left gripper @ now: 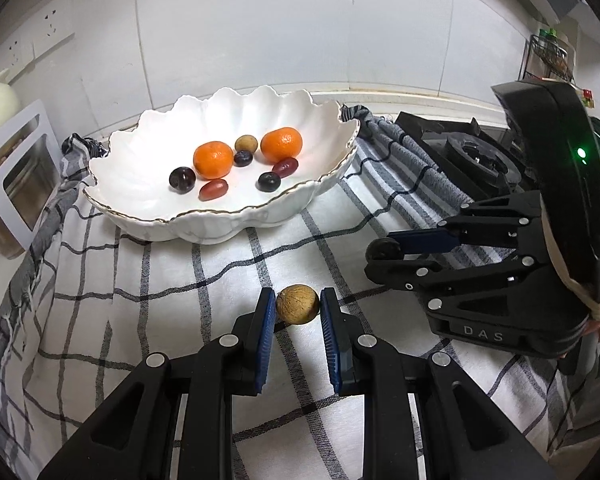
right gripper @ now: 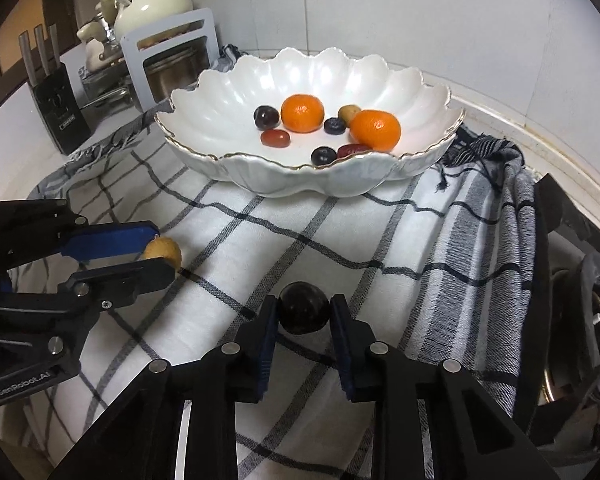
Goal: Organize fruits
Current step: 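Carry the brown fruit and plum over the bowl and open both tools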
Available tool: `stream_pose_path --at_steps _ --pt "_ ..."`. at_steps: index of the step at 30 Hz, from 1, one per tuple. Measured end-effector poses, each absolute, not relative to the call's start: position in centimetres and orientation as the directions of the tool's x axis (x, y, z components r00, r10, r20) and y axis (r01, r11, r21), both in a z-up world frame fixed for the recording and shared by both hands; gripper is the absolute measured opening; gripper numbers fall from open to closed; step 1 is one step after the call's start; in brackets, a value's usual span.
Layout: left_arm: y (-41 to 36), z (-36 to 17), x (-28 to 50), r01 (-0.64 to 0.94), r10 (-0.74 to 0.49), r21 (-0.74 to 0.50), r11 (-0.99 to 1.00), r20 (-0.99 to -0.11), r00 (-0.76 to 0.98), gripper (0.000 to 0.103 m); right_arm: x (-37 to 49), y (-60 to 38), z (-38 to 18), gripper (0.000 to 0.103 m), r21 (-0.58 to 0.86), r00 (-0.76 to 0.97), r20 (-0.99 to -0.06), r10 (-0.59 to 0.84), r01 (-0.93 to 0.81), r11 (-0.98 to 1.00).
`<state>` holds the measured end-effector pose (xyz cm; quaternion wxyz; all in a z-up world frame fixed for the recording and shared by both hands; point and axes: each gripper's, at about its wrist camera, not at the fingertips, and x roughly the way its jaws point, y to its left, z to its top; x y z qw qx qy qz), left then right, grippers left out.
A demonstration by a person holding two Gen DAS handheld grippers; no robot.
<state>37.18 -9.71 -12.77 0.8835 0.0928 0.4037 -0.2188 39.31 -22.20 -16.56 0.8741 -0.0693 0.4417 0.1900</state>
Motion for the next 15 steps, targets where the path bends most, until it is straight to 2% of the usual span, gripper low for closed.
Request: stream_pose_path --at_steps 15 --pt "-9.0 -9.2 36.5 0.414 -0.322 -0.042 0.909 -0.701 0.636 0.024 36.9 -22.7 -11.7 0.028 0.033 0.653 -0.71 0.264 -0.343 0.939"
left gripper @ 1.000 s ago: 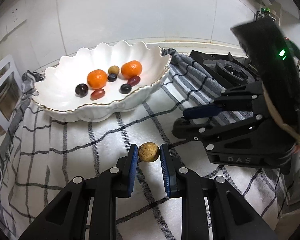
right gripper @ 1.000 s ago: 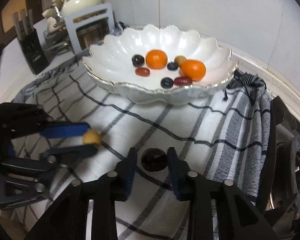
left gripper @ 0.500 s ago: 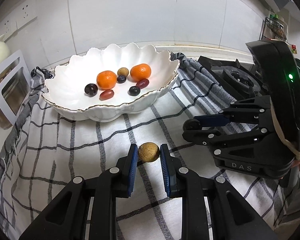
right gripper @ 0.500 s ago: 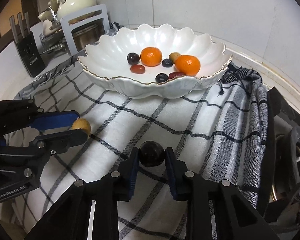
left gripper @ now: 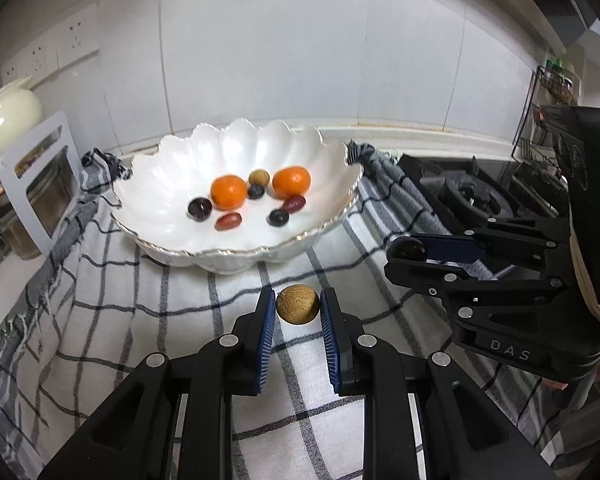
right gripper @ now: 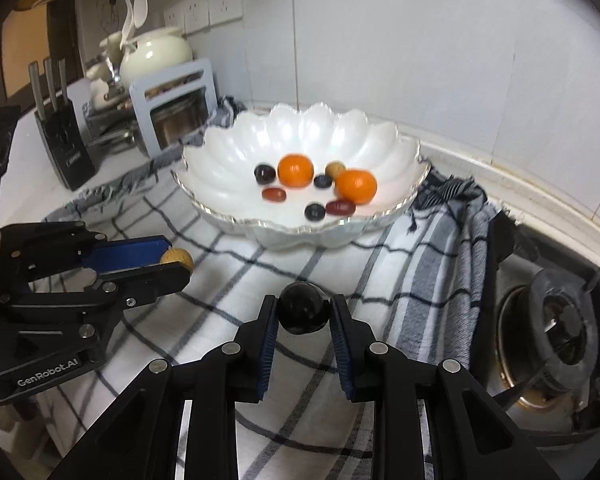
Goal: Organize fruits
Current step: 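Carry the brown fruit and plum over the bowl and open both tools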
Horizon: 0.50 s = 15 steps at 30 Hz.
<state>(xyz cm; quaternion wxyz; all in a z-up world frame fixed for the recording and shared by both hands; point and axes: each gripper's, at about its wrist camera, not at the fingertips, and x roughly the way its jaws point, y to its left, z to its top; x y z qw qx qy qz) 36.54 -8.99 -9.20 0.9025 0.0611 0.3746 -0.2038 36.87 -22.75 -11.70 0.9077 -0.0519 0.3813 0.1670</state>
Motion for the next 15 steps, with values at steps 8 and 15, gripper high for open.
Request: stream_pose_path --at_steps 8,15 --pt "-8.0 -6.5 37.4 0.379 -0.316 -0.053 0.924 -0.663 0.678 0.024 37.1 -22.6 -8.7 0.028 0.051 0.718 -0.642 0.267 -0.307 0.95" --pt "-7.0 -4.7 39.7 0.345 -0.293 -0.047 0.937 -0.64 0.71 0.024 39.2 -21.9 -6.9 0.028 0.075 0.746 -0.609 0.268 -0.282 0.956"
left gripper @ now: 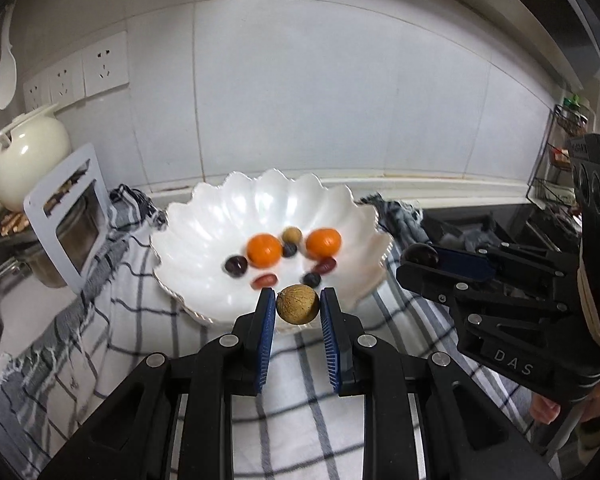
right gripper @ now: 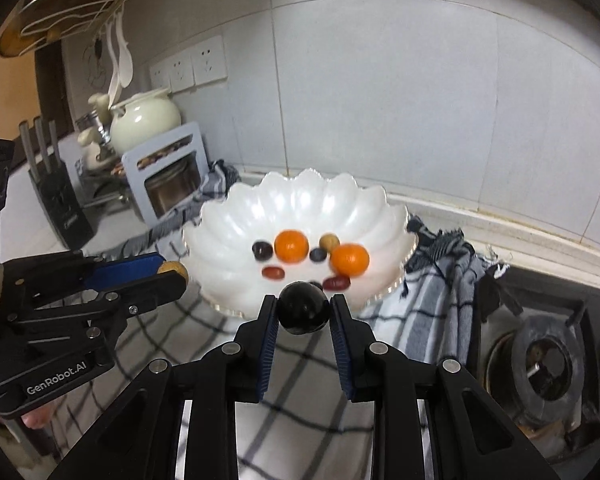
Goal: Organize fruits
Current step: 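Carry the brown fruit and plum over the bowl and open both tools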
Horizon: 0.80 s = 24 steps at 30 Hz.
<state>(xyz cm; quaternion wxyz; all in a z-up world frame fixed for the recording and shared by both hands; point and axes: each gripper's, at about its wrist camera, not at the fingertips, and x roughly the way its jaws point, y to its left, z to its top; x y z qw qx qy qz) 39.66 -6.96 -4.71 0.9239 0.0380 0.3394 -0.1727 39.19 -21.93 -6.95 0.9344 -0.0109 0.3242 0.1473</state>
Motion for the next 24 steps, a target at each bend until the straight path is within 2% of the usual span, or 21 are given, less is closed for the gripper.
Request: stream_pose_path --at_steps 24 --pt "-6.2 -5.1 51.9 0.297 -0.244 -0.053 0.953 -0.712 0.658 0.024 50.5 -20.4 -6.6 0.028 0.079 0.726 -0.645 0.239 -0.247 0.966"
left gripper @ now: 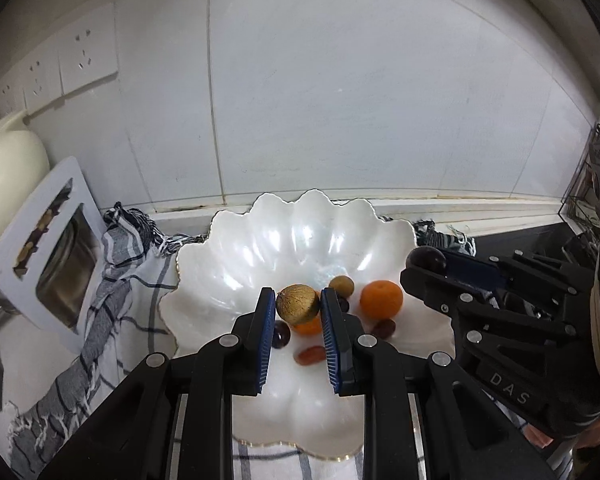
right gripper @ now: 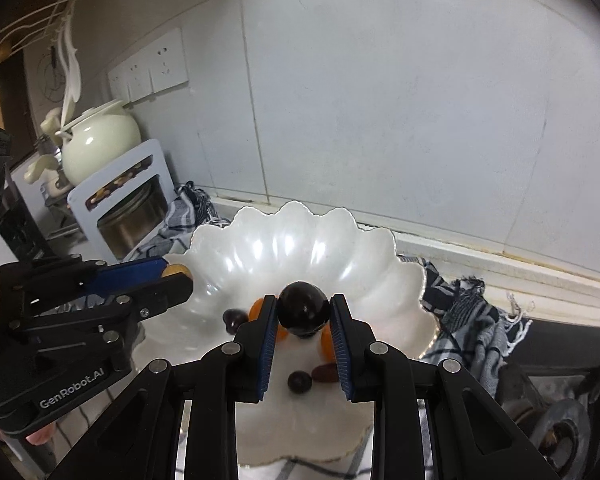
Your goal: Organize fruits
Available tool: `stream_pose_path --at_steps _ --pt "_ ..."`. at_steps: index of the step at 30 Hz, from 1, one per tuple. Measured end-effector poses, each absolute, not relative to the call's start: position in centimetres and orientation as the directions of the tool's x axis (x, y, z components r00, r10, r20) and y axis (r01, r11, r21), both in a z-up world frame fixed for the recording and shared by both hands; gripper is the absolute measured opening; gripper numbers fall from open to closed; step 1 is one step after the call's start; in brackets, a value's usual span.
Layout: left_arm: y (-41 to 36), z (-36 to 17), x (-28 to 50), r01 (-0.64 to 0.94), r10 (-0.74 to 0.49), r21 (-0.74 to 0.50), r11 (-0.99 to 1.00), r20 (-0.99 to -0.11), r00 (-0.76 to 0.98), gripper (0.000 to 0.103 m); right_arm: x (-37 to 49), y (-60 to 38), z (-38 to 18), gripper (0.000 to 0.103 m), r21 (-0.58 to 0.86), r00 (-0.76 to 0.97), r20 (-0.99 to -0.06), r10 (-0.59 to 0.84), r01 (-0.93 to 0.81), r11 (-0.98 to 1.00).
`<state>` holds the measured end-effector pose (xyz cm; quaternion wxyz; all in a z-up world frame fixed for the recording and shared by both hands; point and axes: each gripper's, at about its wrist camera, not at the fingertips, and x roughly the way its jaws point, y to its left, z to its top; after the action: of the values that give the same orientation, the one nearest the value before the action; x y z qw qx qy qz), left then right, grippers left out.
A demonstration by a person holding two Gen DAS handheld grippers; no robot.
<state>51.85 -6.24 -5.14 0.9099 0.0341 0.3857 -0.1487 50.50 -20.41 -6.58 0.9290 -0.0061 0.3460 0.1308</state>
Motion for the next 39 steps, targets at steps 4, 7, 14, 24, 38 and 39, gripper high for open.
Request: stream_pose_path --at_steps 4,7,14,24,38,39 --pt "-6.0 -5.7 53.5 0.285 -0.245 -0.073 0.956 -0.732 0.635 0.024 51.7 -20.6 -6.9 0.028 0.086 0.721 -0.656 0.224 -0.224 0.971" --pt "-6.0 -6.0 54.3 0.275 -0.237 -0.074 0.959 -0.743 0.626 0.03 52.4 -20.6 -7.0 0.028 0.078 0.719 -0.662 0.212 -0.215 0.974" --pt "-5.4 -5.1 54.5 0.238 -0.204 -0.06 0.969 -0.737 0.645 0.057 53.0 -21.0 -6.9 0.04 0.078 0.717 -0.67 0.192 -0.189 0.979" --pt "-3.3 -3.7 50.7 0.176 -0.105 0.031 0.984 -0.697 0.709 0.077 49.6 -21.6 -6.2 0.067 0.091 0.751 -0.65 0.117 -0.076 0.993" --pt "-2.5 0.8 40.6 0.161 -0.1 0.053 0.986 -0.584 0.806 0.097 39.1 -22.0 -1.9 0.084 0.047 0.842 -0.537 0.038 -0.015 0.999" --pt "-2.5 1.2 39.4 0.155 -0.097 0.053 0.987 -0.569 0.816 0.098 38.3 -22.0 -1.6 0.084 0.047 0.846 -0.532 0.043 -0.021 0.999"
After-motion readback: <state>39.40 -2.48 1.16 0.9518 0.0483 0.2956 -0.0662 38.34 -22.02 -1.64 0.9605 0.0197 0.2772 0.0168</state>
